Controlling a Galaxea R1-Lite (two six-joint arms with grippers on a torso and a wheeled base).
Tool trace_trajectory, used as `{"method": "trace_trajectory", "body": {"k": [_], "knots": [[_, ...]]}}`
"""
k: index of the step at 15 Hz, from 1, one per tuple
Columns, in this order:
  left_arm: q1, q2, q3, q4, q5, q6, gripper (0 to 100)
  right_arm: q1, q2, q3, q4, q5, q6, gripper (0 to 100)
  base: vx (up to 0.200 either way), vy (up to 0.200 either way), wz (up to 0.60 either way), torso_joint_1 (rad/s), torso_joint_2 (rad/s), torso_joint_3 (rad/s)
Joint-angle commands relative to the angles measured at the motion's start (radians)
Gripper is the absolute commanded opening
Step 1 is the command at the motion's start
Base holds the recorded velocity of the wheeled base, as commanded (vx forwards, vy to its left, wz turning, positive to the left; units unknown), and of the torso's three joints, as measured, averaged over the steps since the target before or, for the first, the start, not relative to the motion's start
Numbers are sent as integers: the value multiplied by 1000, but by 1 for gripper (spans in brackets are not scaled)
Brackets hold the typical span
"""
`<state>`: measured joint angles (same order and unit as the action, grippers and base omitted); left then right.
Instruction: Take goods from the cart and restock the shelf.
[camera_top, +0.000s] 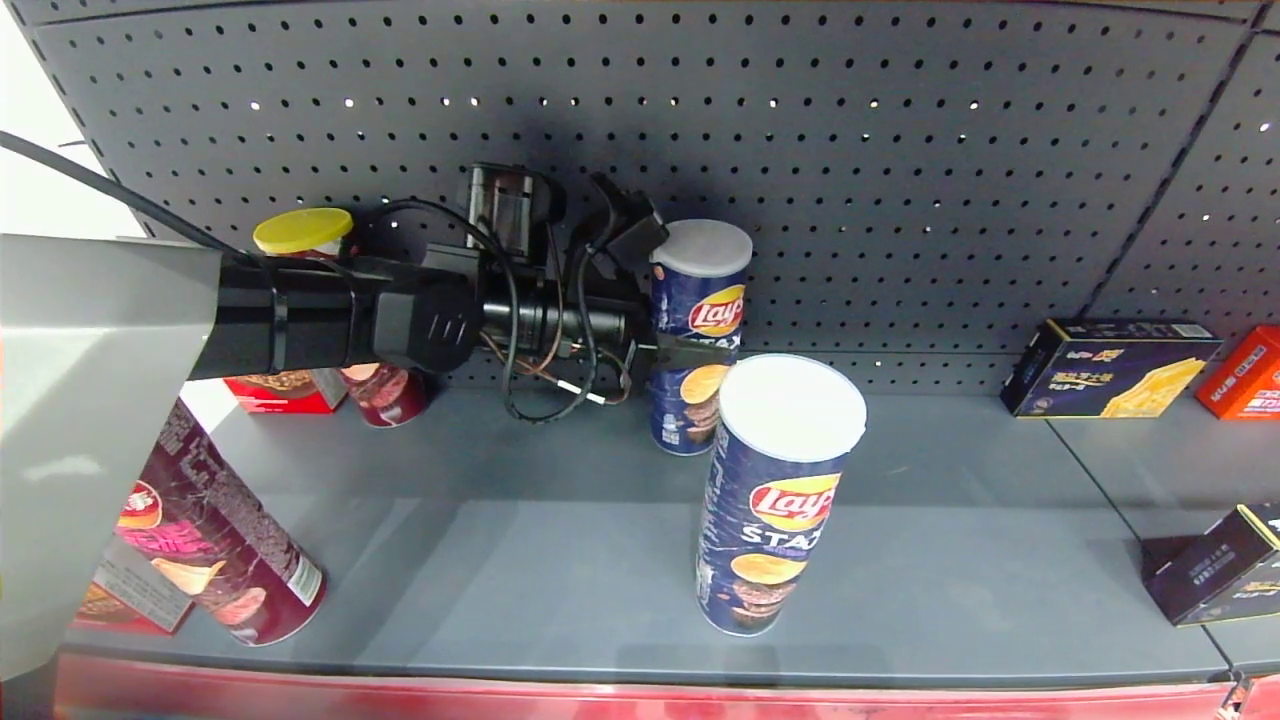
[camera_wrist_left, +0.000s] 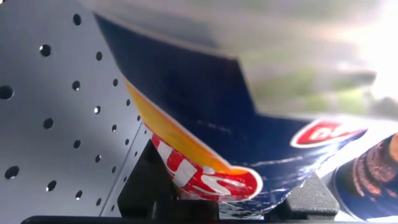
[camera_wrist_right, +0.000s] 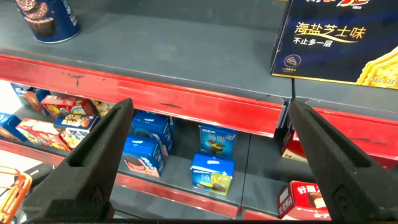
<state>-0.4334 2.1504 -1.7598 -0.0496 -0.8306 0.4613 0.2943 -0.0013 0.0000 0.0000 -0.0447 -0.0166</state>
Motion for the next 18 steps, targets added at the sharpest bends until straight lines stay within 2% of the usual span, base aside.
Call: {"method": "trace_trajectory", "body": {"k": [1,4,5,8,10,11,12,13,15,16,18], "knots": [[-2,14,3,-1,1,5,0,0,1,0,0,0,0,100,0,0,0,0,0,0],[-7,16,11,-13,1,5,0,0,1,0,0,0,0,100,0,0,0,0,0,0],[-7,17,11,-19,2,14,100,0,1,0,0,0,0,100,0,0,0,0,0,0],[-7,11,11,-21,5,16,100,0,1,0,0,0,0,100,0,0,0,0,0,0],[2,-52,52,-23,5,20,100,0,1,0,0,0,0,100,0,0,0,0,0,0],[4,-83,92,-30,5,27,100,0,1,0,0,0,0,100,0,0,0,0,0,0],[13,-123,154,-61,7,46,100,0,1,0,0,0,0,100,0,0,0,0,0,0],[15,-150,223,-108,8,53,100,0,1,0,0,0,0,100,0,0,0,0,0,0],[19,-187,315,-177,15,51,100,0,1,0,0,0,0,100,0,0,0,0,0,0],[18,-224,391,-228,74,51,100,0,1,0,0,0,0,100,0,0,0,0,0,0],[16,-250,447,-280,179,48,100,0,1,0,0,0,0,100,0,0,0,0,0,0]]}}
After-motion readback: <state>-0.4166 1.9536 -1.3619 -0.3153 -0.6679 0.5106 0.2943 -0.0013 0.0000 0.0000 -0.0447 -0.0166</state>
